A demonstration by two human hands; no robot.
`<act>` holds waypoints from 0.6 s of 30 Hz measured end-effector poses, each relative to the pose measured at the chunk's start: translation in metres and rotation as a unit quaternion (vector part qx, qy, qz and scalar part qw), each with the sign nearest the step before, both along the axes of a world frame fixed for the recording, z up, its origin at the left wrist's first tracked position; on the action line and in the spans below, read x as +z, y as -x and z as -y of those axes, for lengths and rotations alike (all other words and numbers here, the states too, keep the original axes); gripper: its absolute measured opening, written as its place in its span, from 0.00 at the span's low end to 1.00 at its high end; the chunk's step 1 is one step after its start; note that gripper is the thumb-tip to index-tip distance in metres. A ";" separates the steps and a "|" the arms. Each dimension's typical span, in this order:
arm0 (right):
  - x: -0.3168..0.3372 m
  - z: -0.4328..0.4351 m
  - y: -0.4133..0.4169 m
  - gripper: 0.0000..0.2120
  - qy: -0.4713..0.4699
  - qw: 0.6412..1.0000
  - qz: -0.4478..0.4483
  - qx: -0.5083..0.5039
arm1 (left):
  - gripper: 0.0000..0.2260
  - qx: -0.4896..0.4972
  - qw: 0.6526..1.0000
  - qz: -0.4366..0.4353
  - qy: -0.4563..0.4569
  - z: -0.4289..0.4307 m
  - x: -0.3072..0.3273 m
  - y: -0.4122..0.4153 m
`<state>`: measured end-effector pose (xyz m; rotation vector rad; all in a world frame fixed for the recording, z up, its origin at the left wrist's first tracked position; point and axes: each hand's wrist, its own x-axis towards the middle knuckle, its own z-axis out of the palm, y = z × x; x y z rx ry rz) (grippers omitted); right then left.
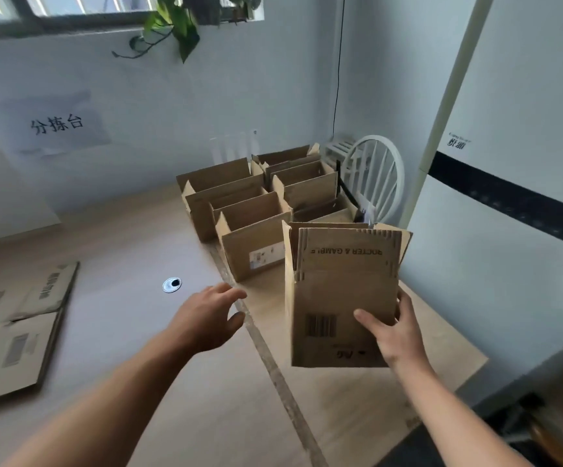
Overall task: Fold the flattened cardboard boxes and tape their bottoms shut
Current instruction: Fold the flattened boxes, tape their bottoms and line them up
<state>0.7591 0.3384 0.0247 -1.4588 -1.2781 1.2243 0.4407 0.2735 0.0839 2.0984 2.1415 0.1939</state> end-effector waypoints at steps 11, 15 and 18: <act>0.004 -0.110 -0.064 0.48 -0.016 1.000 0.024 0.011 | 0.19 0.003 1.000 0.001 0.011 -0.088 0.003 -0.060; -0.004 -0.138 -0.074 0.44 -0.021 0.998 0.054 0.011 | 0.19 -0.007 1.000 0.018 0.018 -0.116 -0.010 -0.078; -0.015 -0.172 -0.080 0.41 -0.024 0.998 0.059 0.028 | 0.20 0.011 0.999 0.032 0.032 -0.140 -0.019 -0.090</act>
